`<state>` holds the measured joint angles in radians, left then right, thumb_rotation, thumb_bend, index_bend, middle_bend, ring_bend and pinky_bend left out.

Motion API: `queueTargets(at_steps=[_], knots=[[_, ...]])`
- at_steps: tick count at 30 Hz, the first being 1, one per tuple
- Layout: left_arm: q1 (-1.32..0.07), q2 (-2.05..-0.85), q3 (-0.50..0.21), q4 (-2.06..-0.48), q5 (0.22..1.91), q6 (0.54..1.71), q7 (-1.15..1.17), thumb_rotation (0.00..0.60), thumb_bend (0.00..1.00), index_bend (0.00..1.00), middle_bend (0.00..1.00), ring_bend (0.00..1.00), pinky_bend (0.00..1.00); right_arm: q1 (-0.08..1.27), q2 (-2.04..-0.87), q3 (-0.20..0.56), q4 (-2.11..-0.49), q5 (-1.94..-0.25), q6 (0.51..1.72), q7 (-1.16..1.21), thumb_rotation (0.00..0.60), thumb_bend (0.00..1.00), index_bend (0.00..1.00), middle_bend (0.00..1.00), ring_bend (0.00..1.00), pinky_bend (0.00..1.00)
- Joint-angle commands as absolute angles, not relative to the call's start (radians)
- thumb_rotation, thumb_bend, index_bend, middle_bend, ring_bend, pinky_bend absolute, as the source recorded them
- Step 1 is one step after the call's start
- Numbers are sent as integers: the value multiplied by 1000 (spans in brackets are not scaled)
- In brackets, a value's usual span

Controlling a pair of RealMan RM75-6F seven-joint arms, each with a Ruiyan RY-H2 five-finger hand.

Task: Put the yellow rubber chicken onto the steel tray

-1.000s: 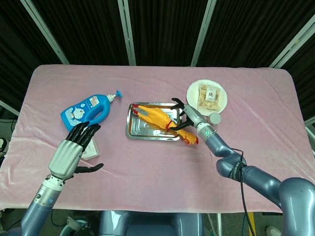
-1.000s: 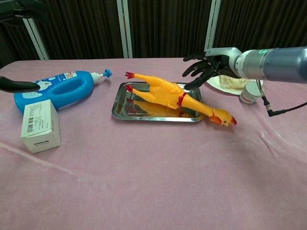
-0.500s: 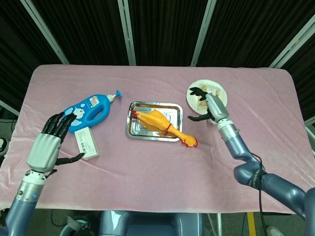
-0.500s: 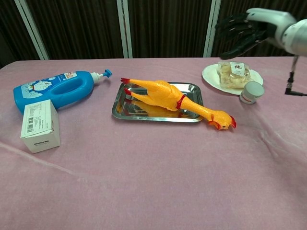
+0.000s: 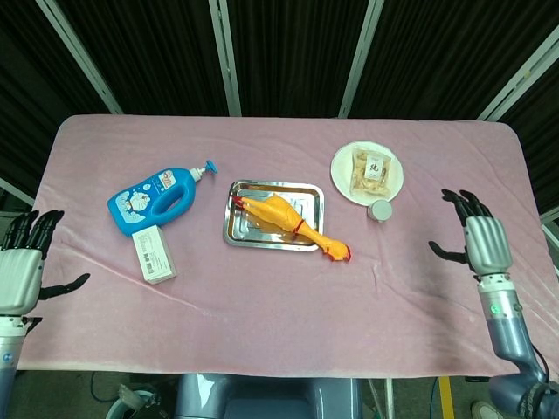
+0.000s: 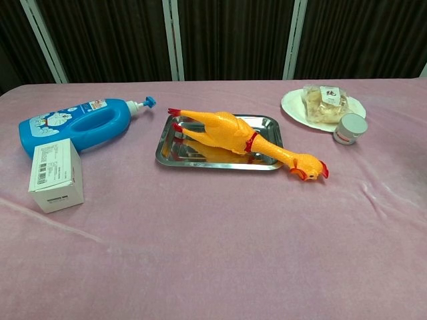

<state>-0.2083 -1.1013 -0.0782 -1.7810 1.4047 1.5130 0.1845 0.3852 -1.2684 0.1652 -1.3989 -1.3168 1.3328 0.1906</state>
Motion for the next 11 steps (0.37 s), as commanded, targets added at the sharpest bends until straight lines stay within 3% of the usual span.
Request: queueTargets(at_steps=[1,5,11], knots=[[-184,-1101,-56,-1769,1430,1535,166,600,37,78,87,24,52,305,-1254,119,-1446,-1350,1421,161,600,221,108,215,98,197],[-150,-1107,-24,-1764,1468,1561,156,600,36,78,87,24,52,241,-1253,83,-1487,-1385,1490,160,600,221,108,215,98,197],[-125,-1120,-2,-1753,1502,1578,149,600,36,78,87,24,52,207,-1227,49,-1537,-1417,1497,158,600,221,108,215,98,197]])
